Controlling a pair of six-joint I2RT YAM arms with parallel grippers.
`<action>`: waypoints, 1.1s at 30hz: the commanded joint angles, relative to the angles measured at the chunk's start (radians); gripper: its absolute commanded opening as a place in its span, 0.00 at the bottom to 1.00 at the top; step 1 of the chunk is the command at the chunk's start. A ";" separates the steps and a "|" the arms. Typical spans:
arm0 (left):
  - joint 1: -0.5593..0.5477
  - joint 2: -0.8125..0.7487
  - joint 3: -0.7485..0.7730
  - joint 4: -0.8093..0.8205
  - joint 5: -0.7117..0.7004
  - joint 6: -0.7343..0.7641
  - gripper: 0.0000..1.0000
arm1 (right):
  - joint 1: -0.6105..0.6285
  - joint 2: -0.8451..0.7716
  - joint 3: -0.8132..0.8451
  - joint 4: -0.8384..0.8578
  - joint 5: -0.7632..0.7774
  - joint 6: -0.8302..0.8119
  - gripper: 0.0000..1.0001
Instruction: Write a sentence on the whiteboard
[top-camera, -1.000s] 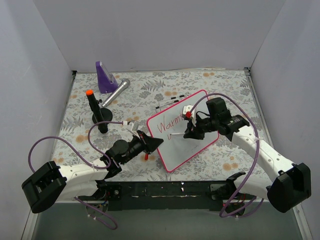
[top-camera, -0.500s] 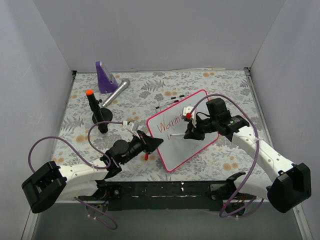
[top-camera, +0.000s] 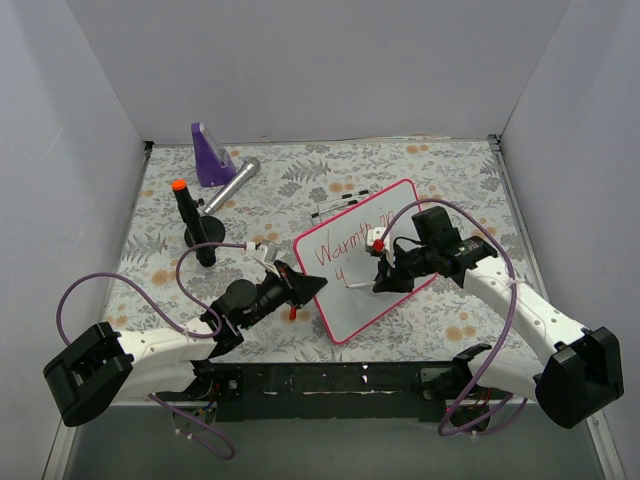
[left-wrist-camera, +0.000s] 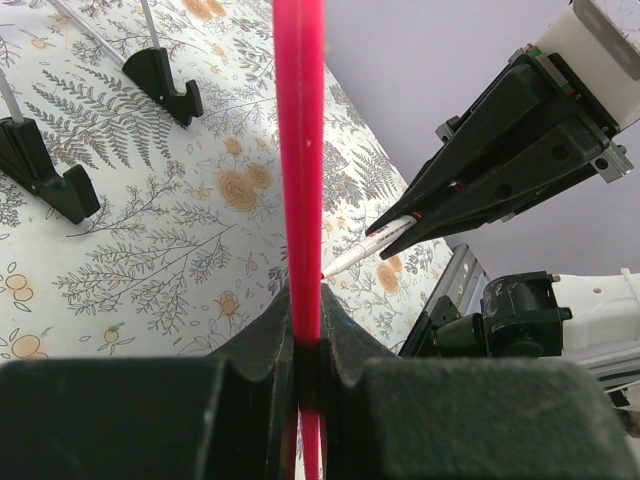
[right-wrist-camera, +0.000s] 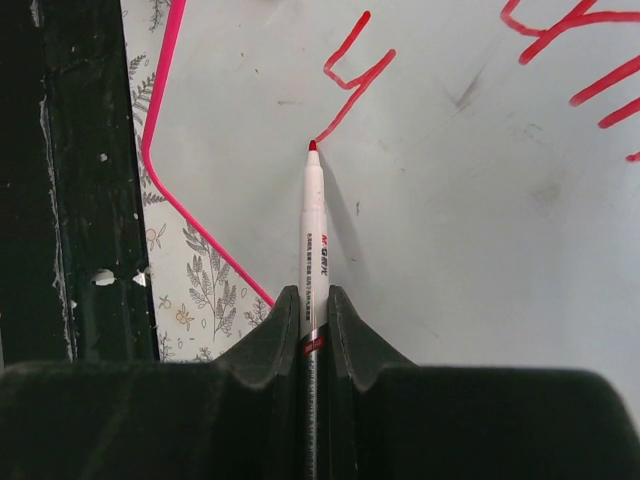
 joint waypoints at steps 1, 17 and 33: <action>-0.005 -0.028 -0.003 0.090 -0.002 0.028 0.00 | -0.001 0.002 0.006 -0.023 -0.047 -0.022 0.01; -0.003 -0.015 -0.011 0.102 0.000 0.022 0.00 | 0.034 0.076 0.120 -0.006 -0.090 0.019 0.01; -0.003 -0.035 -0.034 0.106 -0.002 0.017 0.00 | -0.071 -0.006 0.129 0.021 -0.090 0.054 0.01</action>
